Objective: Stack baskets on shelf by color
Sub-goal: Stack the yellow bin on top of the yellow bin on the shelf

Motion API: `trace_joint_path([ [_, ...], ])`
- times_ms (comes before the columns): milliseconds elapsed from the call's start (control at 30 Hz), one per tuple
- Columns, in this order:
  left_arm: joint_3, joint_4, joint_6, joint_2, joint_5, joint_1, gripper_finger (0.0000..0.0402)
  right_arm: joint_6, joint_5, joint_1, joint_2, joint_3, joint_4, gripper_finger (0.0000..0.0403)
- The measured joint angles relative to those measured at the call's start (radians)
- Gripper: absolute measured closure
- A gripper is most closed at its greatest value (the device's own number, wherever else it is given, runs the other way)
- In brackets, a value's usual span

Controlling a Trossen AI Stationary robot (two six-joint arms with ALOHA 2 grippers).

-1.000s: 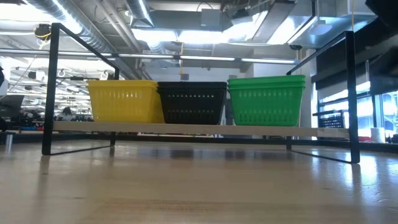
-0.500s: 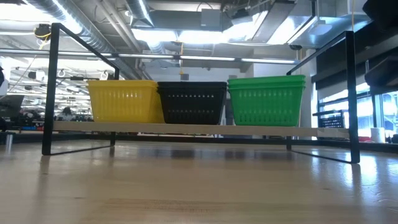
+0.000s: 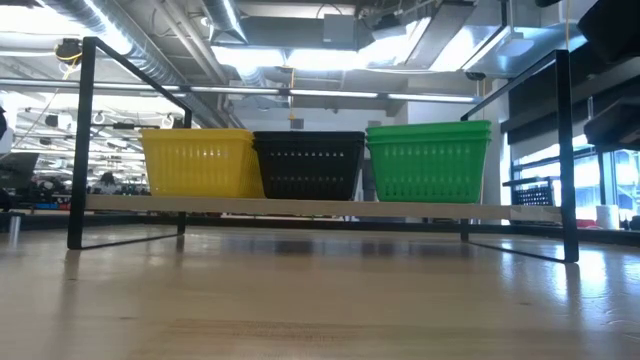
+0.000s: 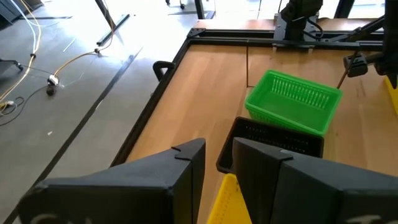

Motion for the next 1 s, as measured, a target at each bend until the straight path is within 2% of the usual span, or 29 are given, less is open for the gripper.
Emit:
trace_joint_path([
  [233, 0.000, 0.000, 0.000, 0.000, 0.000, 0.000, 0.0327, 0.009, 0.008, 0.007, 0.012, 0.000, 0.000, 0.0344],
  [733, 0.000, 0.000, 0.000, 0.000, 0.000, 0.000, 0.0327, 0.153, 0.020, 0.007, 0.132, 0.000, 0.029, 0.0346],
  [1000, 0.000, -0.001, 0.000, 0.000, 0.000, 0.000, 0.0327, 0.232, 0.021, -0.032, 0.146, 0.004, 0.061, 0.0397],
])
